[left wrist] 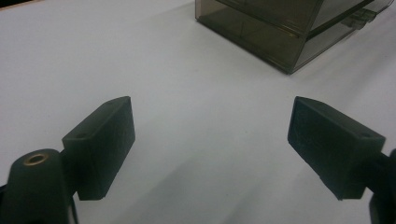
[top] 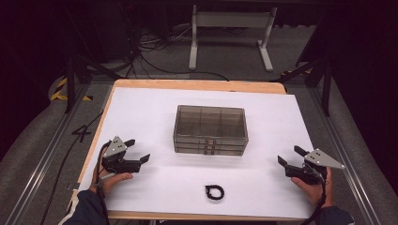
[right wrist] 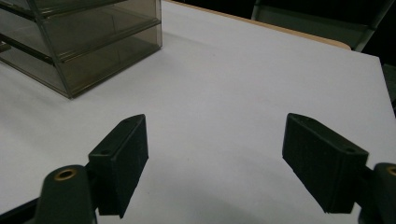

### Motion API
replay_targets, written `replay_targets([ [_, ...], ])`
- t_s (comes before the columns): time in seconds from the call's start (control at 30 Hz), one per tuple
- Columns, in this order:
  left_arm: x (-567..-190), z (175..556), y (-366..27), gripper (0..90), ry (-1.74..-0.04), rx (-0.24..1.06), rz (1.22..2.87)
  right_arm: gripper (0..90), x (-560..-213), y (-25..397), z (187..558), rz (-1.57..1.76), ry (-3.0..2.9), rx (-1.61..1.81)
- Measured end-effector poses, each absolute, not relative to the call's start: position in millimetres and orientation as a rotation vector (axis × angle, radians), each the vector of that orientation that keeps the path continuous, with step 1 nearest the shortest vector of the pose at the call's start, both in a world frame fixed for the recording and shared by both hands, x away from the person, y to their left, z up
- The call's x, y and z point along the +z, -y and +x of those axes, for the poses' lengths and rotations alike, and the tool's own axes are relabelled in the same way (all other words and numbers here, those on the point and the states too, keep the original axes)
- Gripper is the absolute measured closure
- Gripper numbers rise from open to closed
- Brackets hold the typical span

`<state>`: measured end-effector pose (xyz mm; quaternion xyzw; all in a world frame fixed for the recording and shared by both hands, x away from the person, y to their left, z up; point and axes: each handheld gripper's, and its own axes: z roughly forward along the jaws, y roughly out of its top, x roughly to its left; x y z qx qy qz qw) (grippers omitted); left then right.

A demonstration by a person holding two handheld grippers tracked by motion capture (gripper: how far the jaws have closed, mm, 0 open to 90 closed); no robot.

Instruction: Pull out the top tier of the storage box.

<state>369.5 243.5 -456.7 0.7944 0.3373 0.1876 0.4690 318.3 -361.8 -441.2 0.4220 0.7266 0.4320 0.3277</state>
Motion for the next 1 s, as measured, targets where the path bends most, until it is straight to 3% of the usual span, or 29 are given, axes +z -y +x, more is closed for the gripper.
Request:
replay_targets([
  [0.33,-451.1,369.6,-238.1,18.3,-0.794,0.486,1.96,25.5,-439.2,362.2,317.0,1.11,-1.894,1.126],
  [0.77,-419.1,376.0,-223.1,24.4,-0.707,0.507,1.865,49.5,-418.7,320.0,312.7,0.927,-1.931,1.099],
  [1.0,-400.0,383.6,-210.8,24.5,-0.677,0.517,1.82,55.5,-403.7,290.2,311.4,0.845,-1.931,1.167],
])
